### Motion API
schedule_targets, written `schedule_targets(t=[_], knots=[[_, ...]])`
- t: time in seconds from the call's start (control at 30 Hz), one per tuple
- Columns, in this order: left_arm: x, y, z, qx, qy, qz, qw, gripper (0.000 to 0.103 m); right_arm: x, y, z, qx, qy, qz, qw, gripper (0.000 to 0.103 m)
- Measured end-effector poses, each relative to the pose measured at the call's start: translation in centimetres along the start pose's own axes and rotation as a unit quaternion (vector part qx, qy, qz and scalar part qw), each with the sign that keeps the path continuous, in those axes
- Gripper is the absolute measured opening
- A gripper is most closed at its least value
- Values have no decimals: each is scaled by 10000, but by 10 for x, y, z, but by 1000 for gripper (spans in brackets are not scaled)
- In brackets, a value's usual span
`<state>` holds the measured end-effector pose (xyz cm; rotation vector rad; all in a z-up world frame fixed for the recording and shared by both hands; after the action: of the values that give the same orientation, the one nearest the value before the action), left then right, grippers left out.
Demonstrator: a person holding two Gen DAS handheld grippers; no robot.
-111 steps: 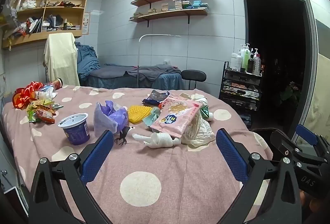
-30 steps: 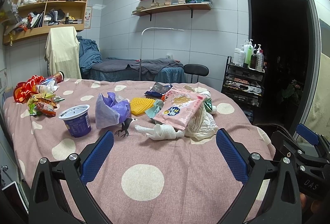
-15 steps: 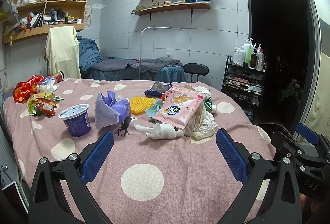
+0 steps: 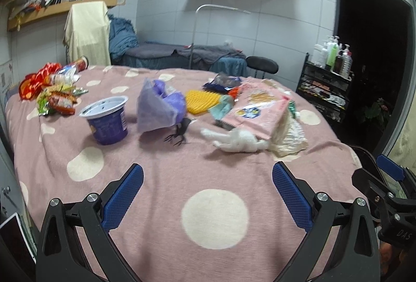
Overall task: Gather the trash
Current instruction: 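Grasp the blue yogurt cup with the left tool while the right tool grasps the white tissue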
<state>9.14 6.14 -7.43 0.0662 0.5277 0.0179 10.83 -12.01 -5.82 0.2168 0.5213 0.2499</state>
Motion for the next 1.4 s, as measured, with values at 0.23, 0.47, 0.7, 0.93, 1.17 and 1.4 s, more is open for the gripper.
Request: schedule_targets(t=[0.23,0.47,0.7,0.93,1.17,1.4], knots=[[16,60,-2,-341,325,366,9982,98,38,42,0,-543,638,417,9956,98],[49,114,-1,-620,779,500,9938,96,72,91,-1,-1268,987,833,9835,93],[82,147,-2,-639,1160,608,9893,96,114,124,-1,-1728,1464,979,9691,83],[105,160,4,-606,1324,638,9873,96,150,130,0,-1968,1882,688,9597,65],[127,163,8,-738,1463,464,9854,72,168,124,-1,-1911,2061,518,9583,32],[117,163,10,-857,1235,532,9872,69,156,118,10,-1484,2004,937,9639,22]])
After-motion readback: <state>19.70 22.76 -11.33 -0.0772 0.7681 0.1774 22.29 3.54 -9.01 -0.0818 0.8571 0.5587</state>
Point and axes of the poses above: each gripper's, at about its wrist camera, not at the fingertips, and x roughly the way its jaws point, y to its left, z to its top, the point moved 7 cm from there along x, roughly the way its jaws point, and after that the axes turned 12 degrees about x, right-handed, at the moved point
